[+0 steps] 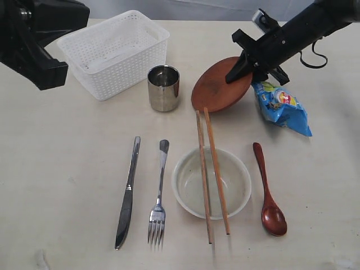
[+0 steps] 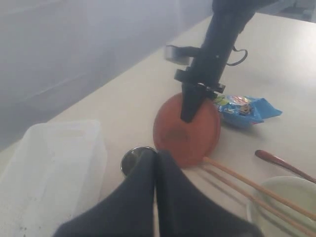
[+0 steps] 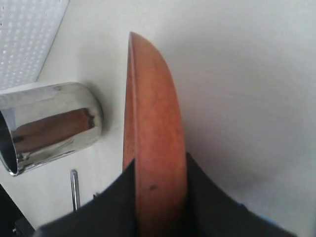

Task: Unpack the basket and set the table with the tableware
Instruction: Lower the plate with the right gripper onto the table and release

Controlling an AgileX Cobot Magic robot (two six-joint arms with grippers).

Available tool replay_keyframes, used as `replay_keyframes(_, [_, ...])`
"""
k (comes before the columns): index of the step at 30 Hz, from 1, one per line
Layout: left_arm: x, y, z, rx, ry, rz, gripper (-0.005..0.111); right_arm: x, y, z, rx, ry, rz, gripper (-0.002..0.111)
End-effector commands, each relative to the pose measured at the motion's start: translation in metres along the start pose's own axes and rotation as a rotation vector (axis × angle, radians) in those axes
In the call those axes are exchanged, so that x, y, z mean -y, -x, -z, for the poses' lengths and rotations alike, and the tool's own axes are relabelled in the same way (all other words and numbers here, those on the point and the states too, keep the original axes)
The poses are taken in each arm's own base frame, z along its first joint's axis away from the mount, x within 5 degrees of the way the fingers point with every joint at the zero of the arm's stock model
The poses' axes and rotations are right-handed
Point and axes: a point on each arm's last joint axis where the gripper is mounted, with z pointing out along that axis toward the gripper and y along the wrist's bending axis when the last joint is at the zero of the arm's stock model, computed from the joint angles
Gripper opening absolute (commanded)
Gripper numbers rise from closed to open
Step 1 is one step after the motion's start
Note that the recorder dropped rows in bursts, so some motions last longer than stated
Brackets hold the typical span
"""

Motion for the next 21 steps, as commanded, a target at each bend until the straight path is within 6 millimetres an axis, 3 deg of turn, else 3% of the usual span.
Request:
replay_keyframes(1, [-0.0001, -0.0007, 0.0014, 0.001, 0.001, 0.017, 0.0, 0.0054, 0.0038, -0.0002, 0.029, -0.034, 0.009, 0.0])
replay_keyframes(4, [-0.0001, -0.0007, 0.0014, 0.001, 0.001, 0.017, 0.0, 0.0075, 0.0034, -0.0002, 0.025, -0.058, 0.0, 0.002])
replay_keyframes(6, [-0.0001, -0.0007, 0.0014, 0.001, 0.001, 0.017, 0.0, 0.0115, 0.0028, 0.0001, 0.019, -0.102, -0.018, 0.022])
replay_keyframes(8, [-0.0001, -0.0007, 0.0014, 0.001, 0.001, 0.017, 0.0, 0.0117, 0.0027, 0.0002, 0.018, -0.104, -0.017, 0.031])
replay_keyframes(12, [-0.0001, -0.0007, 0.0014, 0.001, 0.001, 0.017, 0.0, 0.0118, 0.0029, 0.0002, 0.02, -0.105, -0.017, 0.032])
replay_keyframes(16, [-0.0006, -0.0001, 0.0015, 0.007, 0.007, 0.017, 0.0, 0.0119, 0.0033, 0.0002, 0.024, -0.106, -0.017, 0.052])
replay_keyframes(21, [-0.0006, -0.0001, 0.0015, 0.007, 0.007, 0.017, 0.0, 0.012, 0.0035, 0.0002, 0.027, -0.107, -0.017, 0.053])
